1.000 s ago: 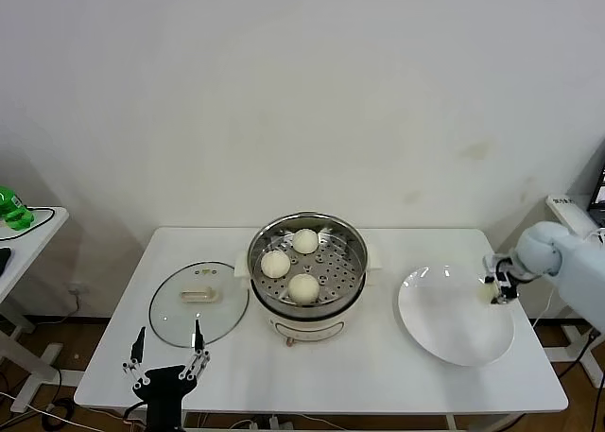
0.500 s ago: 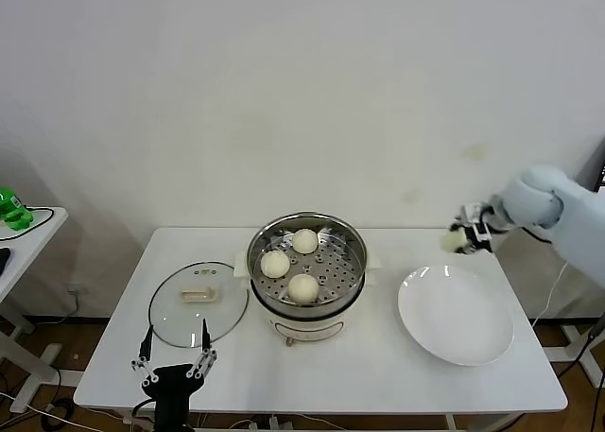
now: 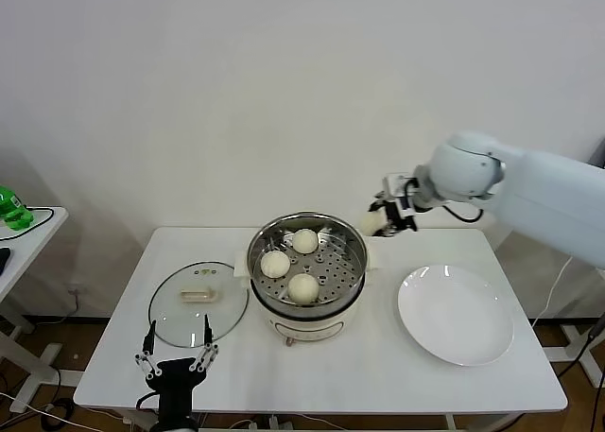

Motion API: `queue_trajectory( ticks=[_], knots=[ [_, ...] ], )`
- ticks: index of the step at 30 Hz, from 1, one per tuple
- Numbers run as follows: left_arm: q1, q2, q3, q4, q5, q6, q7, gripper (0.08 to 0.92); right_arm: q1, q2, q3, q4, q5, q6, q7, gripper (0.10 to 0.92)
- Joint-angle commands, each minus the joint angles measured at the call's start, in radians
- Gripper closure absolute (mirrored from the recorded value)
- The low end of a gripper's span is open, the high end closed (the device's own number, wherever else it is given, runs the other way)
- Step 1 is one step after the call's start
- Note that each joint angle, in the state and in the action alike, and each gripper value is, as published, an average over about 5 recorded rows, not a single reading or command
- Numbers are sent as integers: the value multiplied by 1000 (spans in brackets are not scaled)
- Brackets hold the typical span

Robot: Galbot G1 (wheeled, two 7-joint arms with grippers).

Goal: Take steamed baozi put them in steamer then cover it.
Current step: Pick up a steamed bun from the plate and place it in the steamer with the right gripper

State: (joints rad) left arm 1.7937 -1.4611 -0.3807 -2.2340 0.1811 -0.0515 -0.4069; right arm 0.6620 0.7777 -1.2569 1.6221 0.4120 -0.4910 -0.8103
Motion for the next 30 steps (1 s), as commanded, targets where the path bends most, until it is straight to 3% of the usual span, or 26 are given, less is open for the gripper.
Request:
queue_trajectory(
  ticks=[1, 30],
  knots=[
    [-9, 9, -4, -1, -4, 3, 0, 177, 50, 184, -95, -6, 315, -133, 124, 516],
    [1, 13, -14, -20, -20, -6, 0, 177, -214, 254, -47, -256, 75, -95, 51, 516]
  ],
)
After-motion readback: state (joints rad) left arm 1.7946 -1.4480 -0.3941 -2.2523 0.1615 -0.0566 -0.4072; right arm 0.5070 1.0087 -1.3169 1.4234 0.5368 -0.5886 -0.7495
